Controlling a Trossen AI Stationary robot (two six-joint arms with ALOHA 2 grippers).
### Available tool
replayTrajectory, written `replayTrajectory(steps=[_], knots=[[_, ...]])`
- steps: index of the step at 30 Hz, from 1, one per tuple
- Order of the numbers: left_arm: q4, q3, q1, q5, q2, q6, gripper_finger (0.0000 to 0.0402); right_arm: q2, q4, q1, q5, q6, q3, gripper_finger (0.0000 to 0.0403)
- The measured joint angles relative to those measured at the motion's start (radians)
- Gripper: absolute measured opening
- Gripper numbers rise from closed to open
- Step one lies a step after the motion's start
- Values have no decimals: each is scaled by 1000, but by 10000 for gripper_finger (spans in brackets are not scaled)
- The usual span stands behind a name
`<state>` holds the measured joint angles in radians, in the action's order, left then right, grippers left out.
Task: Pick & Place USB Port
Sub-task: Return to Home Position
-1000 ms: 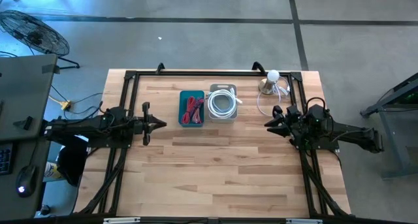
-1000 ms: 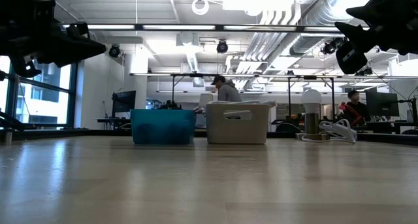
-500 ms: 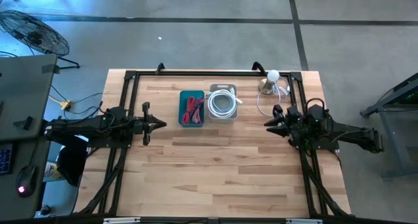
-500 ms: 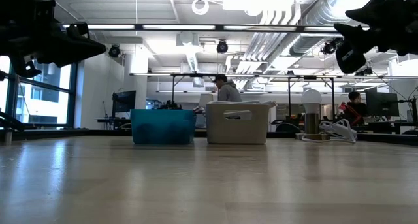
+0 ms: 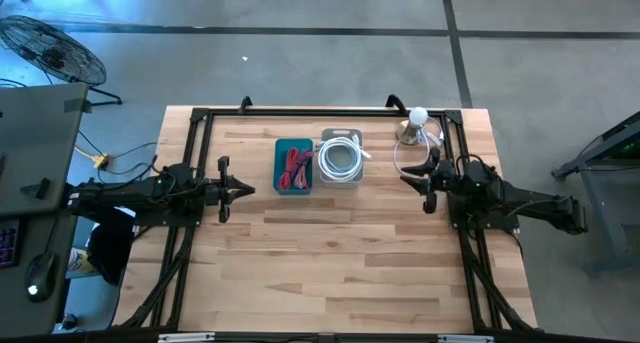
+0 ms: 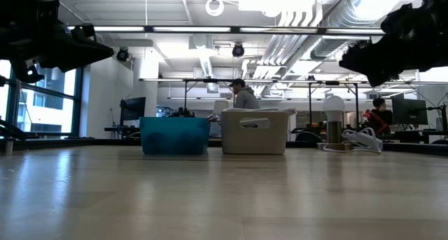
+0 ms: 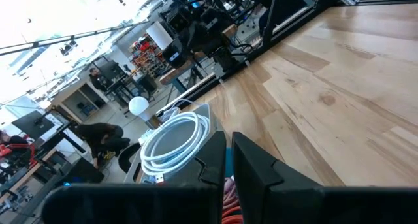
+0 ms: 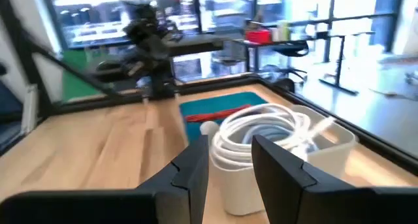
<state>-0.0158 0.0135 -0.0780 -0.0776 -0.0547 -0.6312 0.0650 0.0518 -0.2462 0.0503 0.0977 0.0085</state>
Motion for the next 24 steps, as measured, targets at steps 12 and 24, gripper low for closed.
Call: replayTrajectory(steps=[12, 24], knots=[[0, 0, 0, 0, 0, 0, 24, 0, -4, 0, -17, 22, 0, 93], [0, 0, 0, 0, 0, 0, 24, 0, -21, 0, -7, 6, 0, 4]])
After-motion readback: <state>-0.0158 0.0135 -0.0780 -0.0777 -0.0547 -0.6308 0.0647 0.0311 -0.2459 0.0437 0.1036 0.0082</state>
